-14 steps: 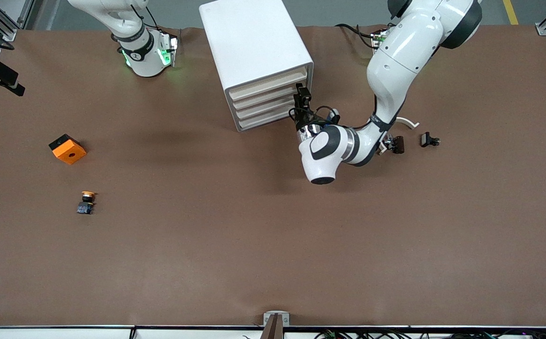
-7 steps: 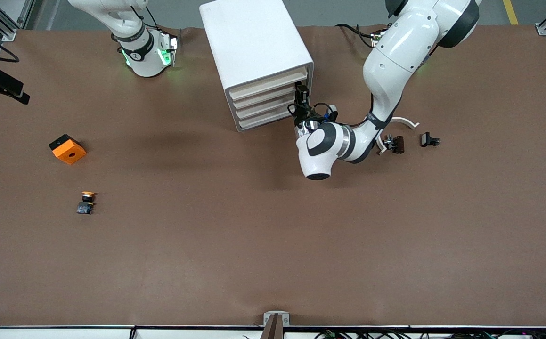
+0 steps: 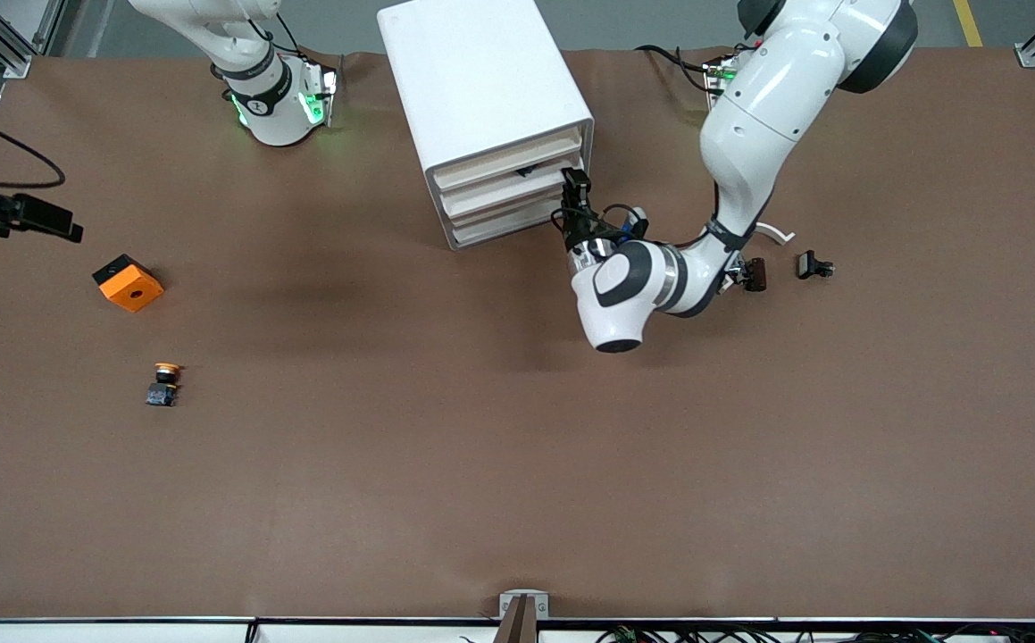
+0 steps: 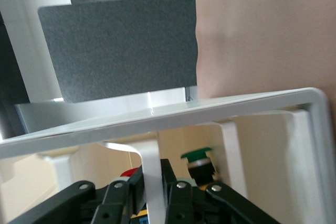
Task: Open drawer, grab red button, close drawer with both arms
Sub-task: 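Grip the drawer with the left gripper and pull it open, then reach the right gripper into the drawer while the left gripper withdraws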
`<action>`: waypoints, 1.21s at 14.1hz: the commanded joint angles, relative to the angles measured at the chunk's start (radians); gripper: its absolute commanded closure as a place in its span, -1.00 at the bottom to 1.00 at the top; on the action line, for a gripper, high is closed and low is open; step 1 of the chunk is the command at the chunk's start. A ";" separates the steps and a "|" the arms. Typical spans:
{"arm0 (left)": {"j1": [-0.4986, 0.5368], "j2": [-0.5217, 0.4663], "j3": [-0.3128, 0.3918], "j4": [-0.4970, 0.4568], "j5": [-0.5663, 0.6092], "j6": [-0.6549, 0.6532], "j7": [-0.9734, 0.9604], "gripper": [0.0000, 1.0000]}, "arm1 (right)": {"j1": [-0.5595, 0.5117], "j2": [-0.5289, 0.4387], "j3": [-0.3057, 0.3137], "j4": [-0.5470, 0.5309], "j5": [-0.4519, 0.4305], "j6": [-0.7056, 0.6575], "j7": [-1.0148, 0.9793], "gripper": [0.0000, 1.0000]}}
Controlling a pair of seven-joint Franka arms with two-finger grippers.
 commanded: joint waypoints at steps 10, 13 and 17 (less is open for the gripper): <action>0.154 0.001 0.003 0.080 -0.027 -0.005 0.029 0.65 | 0.022 0.051 0.015 0.041 0.010 0.021 0.232 -1.00; 0.156 0.010 0.003 0.079 -0.025 -0.005 0.031 0.44 | 0.100 0.050 0.015 0.037 0.019 0.018 0.469 -1.00; 0.161 0.010 0.004 0.080 -0.025 -0.003 0.031 -1.00 | 0.294 0.048 0.015 0.033 0.090 0.055 0.804 -1.00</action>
